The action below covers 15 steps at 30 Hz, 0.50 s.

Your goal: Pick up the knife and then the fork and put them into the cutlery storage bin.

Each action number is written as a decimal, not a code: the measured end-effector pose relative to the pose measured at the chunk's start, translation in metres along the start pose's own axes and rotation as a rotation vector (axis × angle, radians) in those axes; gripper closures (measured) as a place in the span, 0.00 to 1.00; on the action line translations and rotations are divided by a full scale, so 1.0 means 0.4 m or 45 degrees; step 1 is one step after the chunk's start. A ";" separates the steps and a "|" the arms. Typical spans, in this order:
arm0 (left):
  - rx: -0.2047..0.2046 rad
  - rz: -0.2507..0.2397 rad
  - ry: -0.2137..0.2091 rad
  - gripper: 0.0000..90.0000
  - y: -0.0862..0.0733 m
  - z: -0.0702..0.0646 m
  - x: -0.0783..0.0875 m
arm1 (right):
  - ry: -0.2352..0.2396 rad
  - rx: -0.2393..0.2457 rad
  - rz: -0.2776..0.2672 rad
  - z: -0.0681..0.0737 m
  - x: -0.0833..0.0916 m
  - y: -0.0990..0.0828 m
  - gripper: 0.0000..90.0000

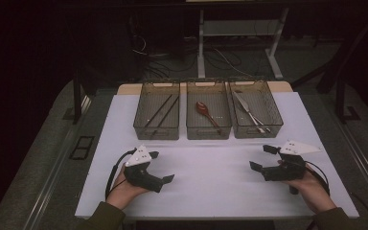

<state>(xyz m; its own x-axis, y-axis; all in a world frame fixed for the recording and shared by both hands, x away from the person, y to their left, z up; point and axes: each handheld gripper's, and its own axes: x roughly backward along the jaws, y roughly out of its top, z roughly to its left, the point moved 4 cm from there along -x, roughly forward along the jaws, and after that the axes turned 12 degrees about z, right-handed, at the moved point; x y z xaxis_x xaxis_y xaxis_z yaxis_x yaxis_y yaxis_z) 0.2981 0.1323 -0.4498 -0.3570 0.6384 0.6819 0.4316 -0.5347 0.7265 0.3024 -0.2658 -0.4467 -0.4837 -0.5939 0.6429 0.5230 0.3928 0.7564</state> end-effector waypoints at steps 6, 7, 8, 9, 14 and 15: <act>0.004 -0.011 -0.004 0.00 0.001 -0.002 0.002 | 0.020 0.006 0.020 0.016 -0.003 -0.033 0.15; 0.004 -0.011 -0.005 0.00 0.001 -0.002 0.002 | 0.020 0.015 0.024 0.019 -0.002 -0.036 0.15; 0.007 -0.012 -0.006 0.00 0.001 -0.003 0.002 | 0.018 0.021 0.024 0.021 0.000 -0.040 0.15; 0.007 -0.014 -0.007 0.00 0.001 -0.004 0.001 | 0.020 0.025 0.025 0.022 0.003 -0.044 0.15; 0.004 -0.012 -0.009 0.00 -0.001 -0.005 0.001 | 0.008 0.041 0.027 0.017 0.017 -0.065 0.15; 0.005 -0.013 -0.008 0.00 0.000 -0.006 0.001 | 0.003 0.033 0.022 0.015 0.021 -0.069 0.15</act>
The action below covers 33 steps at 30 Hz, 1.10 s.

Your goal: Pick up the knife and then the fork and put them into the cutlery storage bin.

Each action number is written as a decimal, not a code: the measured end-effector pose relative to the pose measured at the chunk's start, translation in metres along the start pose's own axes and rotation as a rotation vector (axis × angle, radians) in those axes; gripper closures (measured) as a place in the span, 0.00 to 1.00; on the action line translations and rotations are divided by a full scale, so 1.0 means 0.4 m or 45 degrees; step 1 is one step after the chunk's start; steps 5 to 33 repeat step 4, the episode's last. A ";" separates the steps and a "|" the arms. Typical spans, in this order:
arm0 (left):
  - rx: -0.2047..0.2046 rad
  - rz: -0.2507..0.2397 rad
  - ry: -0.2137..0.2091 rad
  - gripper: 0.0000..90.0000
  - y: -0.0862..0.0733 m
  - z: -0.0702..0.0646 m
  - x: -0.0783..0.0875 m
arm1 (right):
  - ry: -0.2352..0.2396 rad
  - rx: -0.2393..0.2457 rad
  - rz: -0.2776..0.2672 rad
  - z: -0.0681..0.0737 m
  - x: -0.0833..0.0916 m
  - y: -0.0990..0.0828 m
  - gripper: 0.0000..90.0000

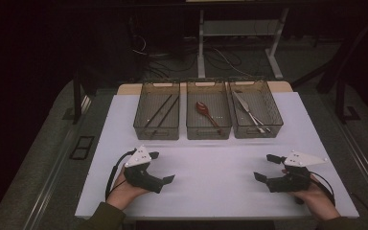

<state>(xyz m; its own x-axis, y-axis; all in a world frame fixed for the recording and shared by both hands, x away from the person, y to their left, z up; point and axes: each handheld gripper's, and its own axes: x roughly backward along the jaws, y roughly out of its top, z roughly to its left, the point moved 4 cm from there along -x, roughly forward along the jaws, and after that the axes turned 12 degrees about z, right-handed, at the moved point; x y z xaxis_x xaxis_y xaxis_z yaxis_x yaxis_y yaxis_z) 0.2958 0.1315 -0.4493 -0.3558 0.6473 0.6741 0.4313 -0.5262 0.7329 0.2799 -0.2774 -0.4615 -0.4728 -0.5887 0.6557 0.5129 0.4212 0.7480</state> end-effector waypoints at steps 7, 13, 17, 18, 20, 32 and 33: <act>0.003 -0.003 0.001 0.00 0.001 0.000 0.000 | -0.013 -0.010 0.006 -0.009 0.005 -0.011 0.15; 0.003 -0.003 0.001 0.00 0.001 0.000 0.000 | -0.013 -0.010 0.006 -0.009 0.005 -0.011 0.15; 0.003 -0.003 0.001 0.00 0.001 0.000 0.000 | -0.013 -0.010 0.006 -0.009 0.005 -0.011 0.15; 0.003 -0.003 0.001 0.00 0.001 0.000 0.000 | -0.013 -0.010 0.006 -0.009 0.005 -0.011 0.15; 0.003 -0.003 0.001 0.00 0.001 0.000 0.000 | -0.013 -0.010 0.006 -0.009 0.005 -0.011 0.15; 0.003 -0.003 0.001 0.00 0.001 0.000 0.000 | -0.013 -0.010 0.006 -0.009 0.005 -0.011 0.15; 0.003 -0.003 0.001 0.00 0.001 0.000 0.000 | -0.013 -0.010 0.006 -0.009 0.005 -0.011 0.15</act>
